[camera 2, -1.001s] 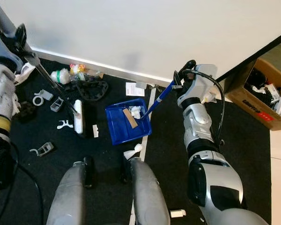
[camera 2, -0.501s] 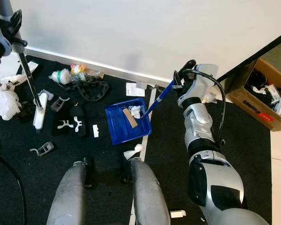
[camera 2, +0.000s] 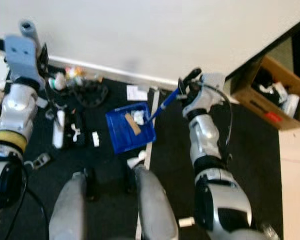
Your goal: Sweep floor
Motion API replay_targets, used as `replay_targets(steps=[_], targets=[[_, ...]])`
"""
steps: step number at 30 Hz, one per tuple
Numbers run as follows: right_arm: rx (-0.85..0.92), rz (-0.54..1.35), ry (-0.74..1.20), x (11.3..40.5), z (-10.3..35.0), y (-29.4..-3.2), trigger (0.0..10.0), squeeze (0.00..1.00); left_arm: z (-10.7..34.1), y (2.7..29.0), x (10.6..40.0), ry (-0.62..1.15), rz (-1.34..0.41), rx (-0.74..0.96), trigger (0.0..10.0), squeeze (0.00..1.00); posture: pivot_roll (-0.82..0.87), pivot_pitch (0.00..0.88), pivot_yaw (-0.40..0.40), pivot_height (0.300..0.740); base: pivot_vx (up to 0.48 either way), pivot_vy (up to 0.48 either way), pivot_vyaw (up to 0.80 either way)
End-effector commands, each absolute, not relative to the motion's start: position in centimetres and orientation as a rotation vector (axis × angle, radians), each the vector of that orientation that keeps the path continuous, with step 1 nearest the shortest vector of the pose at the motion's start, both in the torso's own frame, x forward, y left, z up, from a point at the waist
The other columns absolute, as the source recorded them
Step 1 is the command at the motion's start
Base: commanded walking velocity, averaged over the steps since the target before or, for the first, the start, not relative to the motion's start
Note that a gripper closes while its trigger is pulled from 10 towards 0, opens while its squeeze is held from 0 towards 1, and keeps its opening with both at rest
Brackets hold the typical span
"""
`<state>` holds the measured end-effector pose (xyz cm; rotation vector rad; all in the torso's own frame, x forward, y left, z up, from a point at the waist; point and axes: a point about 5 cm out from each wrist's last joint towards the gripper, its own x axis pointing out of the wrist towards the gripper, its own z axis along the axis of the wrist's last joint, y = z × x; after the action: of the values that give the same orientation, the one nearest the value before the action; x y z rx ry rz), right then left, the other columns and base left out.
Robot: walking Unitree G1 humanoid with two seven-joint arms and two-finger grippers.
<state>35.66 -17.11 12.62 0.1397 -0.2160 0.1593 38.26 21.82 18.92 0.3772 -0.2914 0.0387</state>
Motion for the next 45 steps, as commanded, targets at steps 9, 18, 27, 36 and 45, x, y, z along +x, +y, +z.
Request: replay_targets(steps=[9,18,27,36,45], targets=[[0.175,0.165,-0.149,34.6,10.6,-17.0,0.0,0.00,15.1,12.6,38.6,-0.137,-0.250,0.006,10.0,0.00,-0.14,0.475,-0.141,0.740,0.000,0.000,0.00],[0.179,0.128,-0.135,33.9,10.0,-17.9,0.0,0.00,18.2,2.5,37.5,-0.244,-0.648,-0.262,10.0,0.00,-0.13,0.465,-0.116,0.740,0.000,0.000,0.00],[0.181,0.111,-0.127,33.8,9.8,-18.3,0.0,0.00,19.7,-1.4,36.4,-0.272,-0.782,-0.311,10.0,0.00,-0.11,0.428,-0.097,0.740,0.000,0.000,0.00],[0.195,0.099,-0.130,34.3,10.1,-18.7,0.0,0.00,22.2,7.4,39.2,-0.308,-0.701,0.027,10.0,0.00,-0.02,0.322,-0.067,0.740,0.000,0.000,0.00],[0.252,-0.021,-0.093,34.5,9.7,-20.5,0.0,0.00,24.4,19.5,39.7,-0.405,-0.256,0.134,10.0,0.00,0.04,0.299,-0.070,0.740,0.000,0.000,0.00]])
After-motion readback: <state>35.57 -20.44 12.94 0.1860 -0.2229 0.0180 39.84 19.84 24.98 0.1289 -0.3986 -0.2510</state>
